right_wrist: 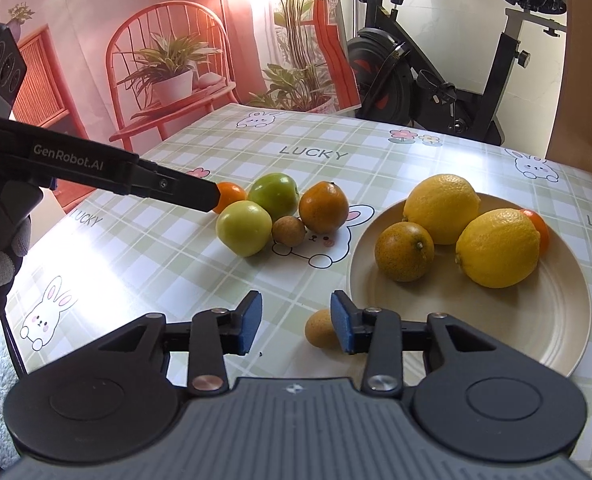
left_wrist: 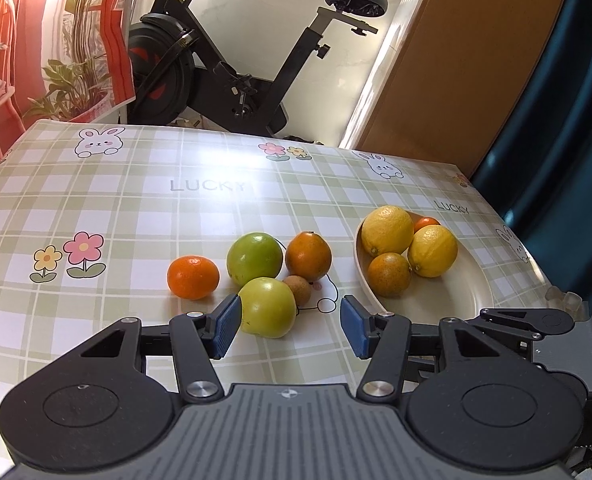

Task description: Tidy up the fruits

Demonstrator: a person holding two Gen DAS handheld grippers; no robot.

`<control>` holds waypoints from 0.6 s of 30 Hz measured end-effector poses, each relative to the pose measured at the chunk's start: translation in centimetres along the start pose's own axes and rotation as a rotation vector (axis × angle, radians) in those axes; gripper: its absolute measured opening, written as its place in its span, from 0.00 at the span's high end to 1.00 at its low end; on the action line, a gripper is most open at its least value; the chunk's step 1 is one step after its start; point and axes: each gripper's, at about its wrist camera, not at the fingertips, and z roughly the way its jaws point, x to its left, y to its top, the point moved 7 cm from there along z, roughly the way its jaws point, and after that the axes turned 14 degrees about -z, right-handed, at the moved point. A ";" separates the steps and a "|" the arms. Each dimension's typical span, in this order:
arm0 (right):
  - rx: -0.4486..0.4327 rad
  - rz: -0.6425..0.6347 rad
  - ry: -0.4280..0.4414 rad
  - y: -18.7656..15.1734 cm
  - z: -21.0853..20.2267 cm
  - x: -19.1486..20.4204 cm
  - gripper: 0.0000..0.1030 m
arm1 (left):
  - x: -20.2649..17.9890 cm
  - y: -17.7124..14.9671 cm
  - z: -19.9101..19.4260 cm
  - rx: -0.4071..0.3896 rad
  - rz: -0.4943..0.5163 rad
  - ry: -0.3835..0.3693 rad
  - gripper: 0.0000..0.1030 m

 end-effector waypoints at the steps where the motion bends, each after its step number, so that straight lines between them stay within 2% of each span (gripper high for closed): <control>1: 0.006 0.007 0.000 -0.1 0.2 -0.2 0.63 | 0.0 -0.1 0.0 0.003 0.001 0.001 0.45; 14: 0.073 -0.015 -0.004 -0.5 2.3 -0.3 0.66 | -0.2 -0.6 0.4 0.014 0.007 -0.003 0.45; 18: 0.093 -0.021 0.006 -0.6 2.8 0.0 0.73 | -0.4 -0.8 0.6 0.011 0.022 -0.008 0.49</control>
